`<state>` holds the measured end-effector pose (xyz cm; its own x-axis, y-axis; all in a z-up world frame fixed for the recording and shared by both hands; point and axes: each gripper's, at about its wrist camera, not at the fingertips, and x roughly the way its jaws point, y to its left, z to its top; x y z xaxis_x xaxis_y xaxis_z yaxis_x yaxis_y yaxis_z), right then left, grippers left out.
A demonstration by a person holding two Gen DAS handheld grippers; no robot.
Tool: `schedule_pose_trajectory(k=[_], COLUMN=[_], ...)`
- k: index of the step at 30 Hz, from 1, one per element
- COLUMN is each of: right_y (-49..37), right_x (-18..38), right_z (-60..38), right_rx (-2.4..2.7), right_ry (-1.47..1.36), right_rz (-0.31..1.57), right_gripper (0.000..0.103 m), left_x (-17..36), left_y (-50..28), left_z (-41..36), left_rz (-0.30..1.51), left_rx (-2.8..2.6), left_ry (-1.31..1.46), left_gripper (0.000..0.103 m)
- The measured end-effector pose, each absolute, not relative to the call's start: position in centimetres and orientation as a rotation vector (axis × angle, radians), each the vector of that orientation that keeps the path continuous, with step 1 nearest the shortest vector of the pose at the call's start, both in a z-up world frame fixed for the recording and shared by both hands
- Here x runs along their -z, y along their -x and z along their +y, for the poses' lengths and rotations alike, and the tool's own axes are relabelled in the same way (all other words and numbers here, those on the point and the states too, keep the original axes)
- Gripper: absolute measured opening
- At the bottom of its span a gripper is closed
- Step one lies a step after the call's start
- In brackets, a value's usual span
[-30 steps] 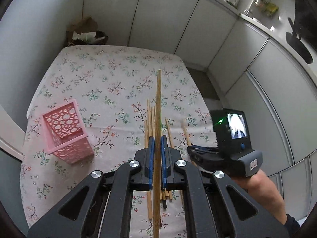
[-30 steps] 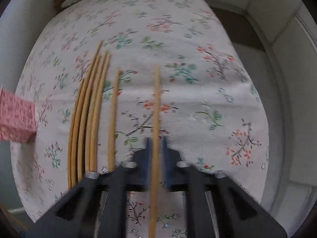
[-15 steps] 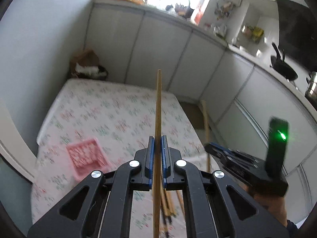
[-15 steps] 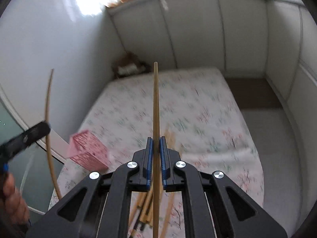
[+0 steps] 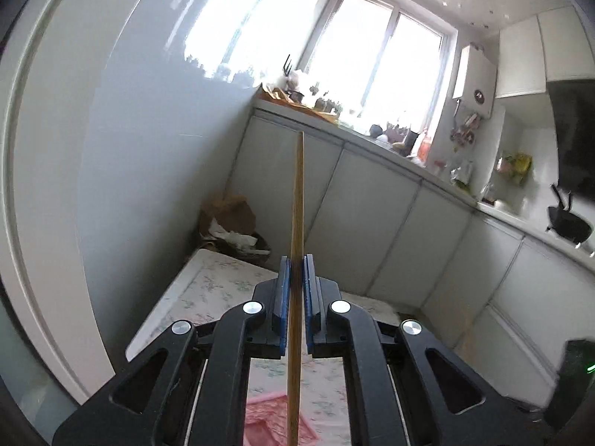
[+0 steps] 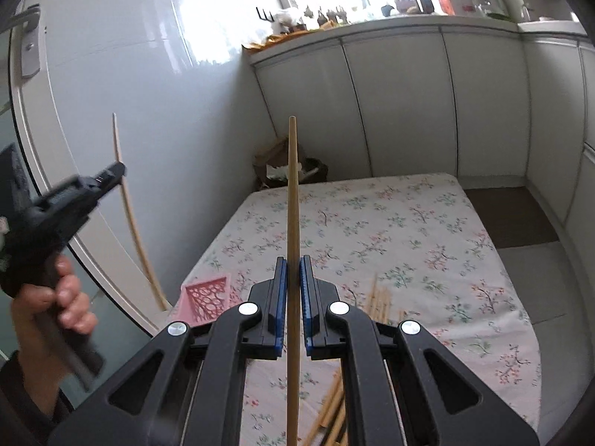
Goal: Organize utensils
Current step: 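Lift both chopsticks, lower them into the pink cup and open both grippers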
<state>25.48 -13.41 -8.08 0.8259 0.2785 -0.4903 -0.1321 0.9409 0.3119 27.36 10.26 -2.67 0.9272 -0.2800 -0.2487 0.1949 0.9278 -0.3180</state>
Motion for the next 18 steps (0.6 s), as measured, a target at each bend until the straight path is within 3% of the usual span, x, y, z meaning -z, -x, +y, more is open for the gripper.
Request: schedule_pose_trajectory(k=[12, 16, 18], right_y=[-30.5, -33.0, -33.8], right_x=[5.6, 5.2, 5.4], right_z=[-10.2, -7.0, -5.9], right_rx=[-0.246, -0.272, -0.279], right_ry=[-0.411, -0.396, -0.377], right_rz=[0.445, 0.418, 0.407], right_gripper=[0.007, 0.007, 0.007], left_x=[7.8, 7.5, 6.7], left_y=[-31.1, -30.9, -30.3], left_z=[9.6, 11.6, 12.8], left_rz=[0.557, 0.634, 0.616], left_rx=[0.230, 0.231, 0.235], left_ry=[0.168, 0.221, 0.275], left_gripper=[0.008, 0.031, 0.034])
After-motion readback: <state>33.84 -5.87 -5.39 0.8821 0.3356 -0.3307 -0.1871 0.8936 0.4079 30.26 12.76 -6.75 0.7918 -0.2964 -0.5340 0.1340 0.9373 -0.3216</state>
